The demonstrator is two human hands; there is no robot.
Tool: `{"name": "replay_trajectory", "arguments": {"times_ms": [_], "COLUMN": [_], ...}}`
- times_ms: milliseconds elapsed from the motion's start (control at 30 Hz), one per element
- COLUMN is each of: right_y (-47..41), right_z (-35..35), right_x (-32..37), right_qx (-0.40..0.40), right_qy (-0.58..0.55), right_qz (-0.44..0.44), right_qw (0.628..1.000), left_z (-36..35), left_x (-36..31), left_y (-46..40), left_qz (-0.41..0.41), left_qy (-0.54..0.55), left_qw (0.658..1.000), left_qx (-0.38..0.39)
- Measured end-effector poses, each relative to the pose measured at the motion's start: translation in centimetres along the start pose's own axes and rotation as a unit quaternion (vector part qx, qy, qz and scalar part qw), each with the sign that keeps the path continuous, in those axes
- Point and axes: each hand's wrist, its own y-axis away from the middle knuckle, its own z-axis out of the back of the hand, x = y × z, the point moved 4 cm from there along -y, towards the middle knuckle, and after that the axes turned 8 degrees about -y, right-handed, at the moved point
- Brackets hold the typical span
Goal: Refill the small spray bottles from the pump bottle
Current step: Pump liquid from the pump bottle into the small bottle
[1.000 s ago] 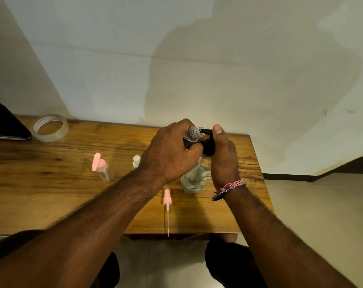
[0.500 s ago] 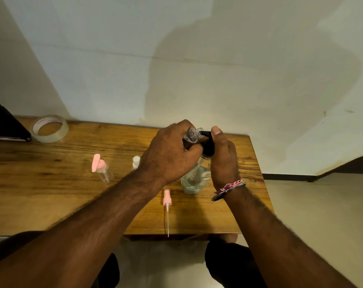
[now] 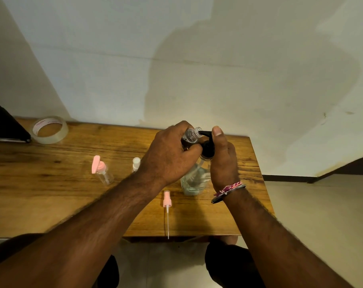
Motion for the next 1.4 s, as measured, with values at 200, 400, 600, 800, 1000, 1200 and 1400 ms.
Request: {"name": "replay_trajectory", "arguments": {"times_ms": [200,400,600,800,1000,1200,1400], "right_y": [-0.2,-0.4,-0.4,-0.3,-0.5,-0.6,-0.5], "right_z": [0.0,0.3,0.4,0.3,0.3,0.3,0.2], "right_x": [-0.2,-0.3,-0.5,-0.5,-1.1,-1.3,-1.1], "right_qx": [0.002,-0.015,-0.016,-0.009,-0.013,-0.01,-0.011], "right_qy": [0.007,-0.007,-0.005,-0.004,-0.006,-0.002,-0.015], "right_qz": [0.003,0.004,0.019,0.007,0.003,0.005,0.011], "right_qw": [1.0,1.0,1.0,1.0,1.0,1.0,1.0], "left_z": [0.0,-0.1,-0.2,0.0,-0.1,-0.1,-0.2], "left_x": [0.0,0.1,0.3,0.3,0.9,1.2,1.2], "left_y": [0.0,0.1,0.2,0.0,0.2,0.1,0.2], "left_qz": [-0.003,-0.004,-0.01,-0.014,-0.017,-0.017,-0.016], "left_qy": [0.01,0.003,0.002,0.006,0.011,0.01,0.015], "left_qw": [1.0,1.0,1.0,1.0,1.0,1.0,1.0], "left_qx": [-0.002,0.001,-0.002,-0.011,-0.008,-0.009,-0.008]}}
